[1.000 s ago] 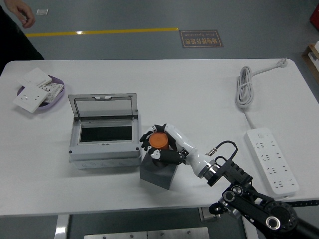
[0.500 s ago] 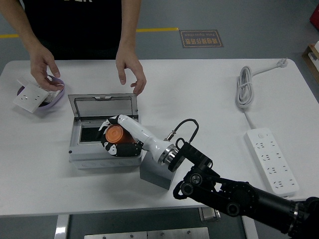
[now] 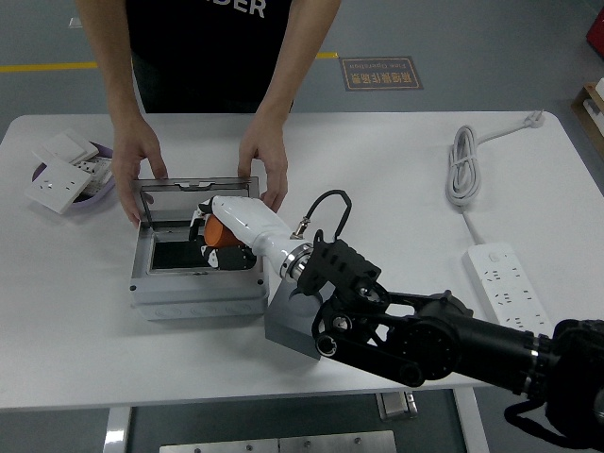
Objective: Pick up the cylinder from the cube,place it in the box,flap close box
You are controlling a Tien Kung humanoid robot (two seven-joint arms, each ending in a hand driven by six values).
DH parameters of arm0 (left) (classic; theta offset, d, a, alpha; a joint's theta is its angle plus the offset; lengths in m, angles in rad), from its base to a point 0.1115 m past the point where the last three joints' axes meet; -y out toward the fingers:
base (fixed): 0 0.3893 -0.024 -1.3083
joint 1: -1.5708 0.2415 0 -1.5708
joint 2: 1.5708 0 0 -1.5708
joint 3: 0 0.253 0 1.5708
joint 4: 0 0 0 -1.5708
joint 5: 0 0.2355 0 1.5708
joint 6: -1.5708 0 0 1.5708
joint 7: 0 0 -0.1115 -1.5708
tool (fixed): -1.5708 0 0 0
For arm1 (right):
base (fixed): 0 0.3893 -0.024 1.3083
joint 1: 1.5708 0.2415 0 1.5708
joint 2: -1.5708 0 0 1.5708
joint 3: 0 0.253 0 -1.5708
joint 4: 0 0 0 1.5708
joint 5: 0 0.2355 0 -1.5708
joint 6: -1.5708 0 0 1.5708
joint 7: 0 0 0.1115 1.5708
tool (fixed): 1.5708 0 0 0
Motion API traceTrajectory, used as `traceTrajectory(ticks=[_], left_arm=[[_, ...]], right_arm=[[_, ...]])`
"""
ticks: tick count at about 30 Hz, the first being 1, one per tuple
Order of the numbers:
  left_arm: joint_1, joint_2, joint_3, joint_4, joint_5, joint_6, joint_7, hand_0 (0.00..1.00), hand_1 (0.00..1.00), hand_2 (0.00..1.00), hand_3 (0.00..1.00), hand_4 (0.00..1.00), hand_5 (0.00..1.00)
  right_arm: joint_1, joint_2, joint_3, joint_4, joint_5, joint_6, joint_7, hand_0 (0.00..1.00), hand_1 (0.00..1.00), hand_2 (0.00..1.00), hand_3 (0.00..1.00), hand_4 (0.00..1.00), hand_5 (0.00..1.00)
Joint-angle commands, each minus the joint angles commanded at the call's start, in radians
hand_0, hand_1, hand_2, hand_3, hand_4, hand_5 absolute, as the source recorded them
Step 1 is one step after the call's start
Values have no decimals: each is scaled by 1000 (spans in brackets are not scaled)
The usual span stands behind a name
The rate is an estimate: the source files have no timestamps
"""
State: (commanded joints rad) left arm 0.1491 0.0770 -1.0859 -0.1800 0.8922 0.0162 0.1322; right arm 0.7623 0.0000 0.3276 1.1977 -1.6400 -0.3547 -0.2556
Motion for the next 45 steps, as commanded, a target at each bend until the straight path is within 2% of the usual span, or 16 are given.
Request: traceTrajectory(ticks=[3,4,9,10,15,16,21,22,27,28,33,34,39,40,45], left_arm=[[2,6,-6,0,1,2,1,923,852,854,951,2,2],[3,8,-8,0,2,2,2,923,852,854,951,2,2],[1,11,-15,0,9,3,4,923,852,854,951,2,2],[1,11,-15,0,10,3,5,923,852,854,951,2,2],[-1,11,-16,0,16,2,6,923,852,854,951,2,2],[-1,11,-17,0,16,2,6,923,852,854,951,2,2],[-1,12,-19,0,21,2,8,923,852,854,951,2,2],[-1,12,-19,0,22,2,8,923,852,854,951,2,2],[0,10,-22,0,30,1,13,923,852,854,951,2,2],[0,10,-22,0,32,1,13,923,852,854,951,2,2],[0,11,-22,0,34,1,15,923,852,854,951,2,2],[0,12,-21,0,34,1,15,923,852,854,951,2,2],[-1,12,-19,0,34,1,15,923,852,854,951,2,2],[-2,12,-18,0,34,1,14,923,852,854,951,2,2],[-6,13,-13,0,33,0,13,923,852,854,951,2,2]], right_arm=[[28,0,-17,-9,16,19,-38,251,397,385,324,7,2],[35,0,-21,-11,25,24,-43,311,430,424,371,49,2],[61,0,-41,-10,105,48,-40,311,430,424,371,49,2],[64,0,-43,-9,123,52,-35,467,513,497,446,11,2],[74,0,-50,-2,220,80,4,467,513,497,446,11,2],[75,0,-49,-1,231,88,11,551,551,539,485,2,2],[77,0,-41,1,227,142,28,551,551,539,485,2,2],[77,0,-40,1,220,149,28,679,578,607,549,2,2],[84,0,-39,1,169,171,30,679,578,607,549,2,2],[86,0,-39,-1,160,174,31,798,727,770,696,518,237],[94,0,-44,-4,135,181,32,798,727,770,696,518,237],[96,0,-46,-4,132,183,32,854,767,807,802,749,259],[102,0,-56,-9,121,192,29,854,767,807,802,749,259],[103,0,-59,-11,119,194,28,859,771,807,809,835,306],[106,0,-68,-21,109,204,26,859,771,807,809,835,306]])
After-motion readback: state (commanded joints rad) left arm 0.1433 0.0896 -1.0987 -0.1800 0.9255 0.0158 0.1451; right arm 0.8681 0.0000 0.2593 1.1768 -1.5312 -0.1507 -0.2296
